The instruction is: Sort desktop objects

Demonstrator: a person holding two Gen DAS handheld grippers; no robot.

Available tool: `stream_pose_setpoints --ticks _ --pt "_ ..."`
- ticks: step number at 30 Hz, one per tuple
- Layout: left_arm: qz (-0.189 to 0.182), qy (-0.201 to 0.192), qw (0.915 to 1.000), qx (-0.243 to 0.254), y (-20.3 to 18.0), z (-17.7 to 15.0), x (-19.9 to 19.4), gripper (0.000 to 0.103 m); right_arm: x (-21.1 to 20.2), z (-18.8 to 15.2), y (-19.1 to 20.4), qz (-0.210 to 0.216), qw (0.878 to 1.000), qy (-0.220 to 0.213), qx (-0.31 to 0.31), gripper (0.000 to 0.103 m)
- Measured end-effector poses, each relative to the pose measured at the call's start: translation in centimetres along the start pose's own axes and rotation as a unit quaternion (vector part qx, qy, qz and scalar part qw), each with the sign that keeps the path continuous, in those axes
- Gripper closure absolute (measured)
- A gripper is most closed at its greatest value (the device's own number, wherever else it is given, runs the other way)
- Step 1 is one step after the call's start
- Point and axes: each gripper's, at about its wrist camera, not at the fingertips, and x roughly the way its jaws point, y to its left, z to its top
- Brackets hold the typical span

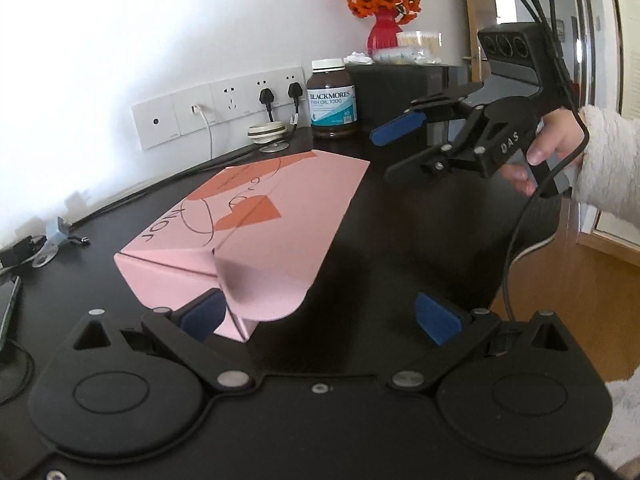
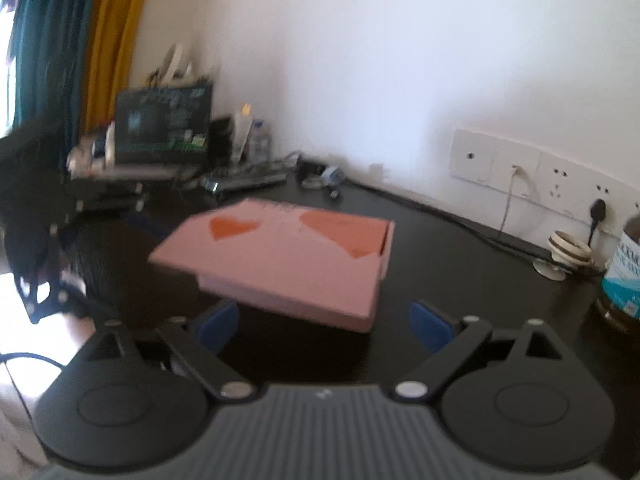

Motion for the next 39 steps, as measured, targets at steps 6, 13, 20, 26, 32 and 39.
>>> stream_pose_setpoints --ticks 6,13,20,26,32,39 --pt "0.008 0.008 0.9995 -0.029 1.0 0.5 0.3 0.0 2.8 0.3 -0.1 0.02 1.0 0.012 0.013 0.009" --pt "0.006 0.026 0.9958 -0.087 4.1 0.7 1.0 0.0 3.5 0.2 2.1 0.042 0.999 0.021 -0.017 0.007" --pt "0.022 0.046 0.9948 -0.088 5.5 -0.2 1.1 0.0 2.8 -0.6 5.1 0.073 0.996 0.028 -0.049 0.007" --pt "0.043 0.039 0.9943 -0.09 6.2 -0.4 0.2 0.0 3.0 -1.4 6.9 0.085 0.992 0.041 -0.085 0.008" --pt "0.046 0.0 0.9956 -0.081 6.1 -0.2 -1.6 0.0 1.1 -0.9 4.1 0.052 0.998 0.021 -0.033 0.008" --pt "0.033 -0.034 0.994 -0.098 6.2 0.4 -2.0 0.0 0.6 1.4 2.4 -0.006 0.999 -0.044 0.004 0.007"
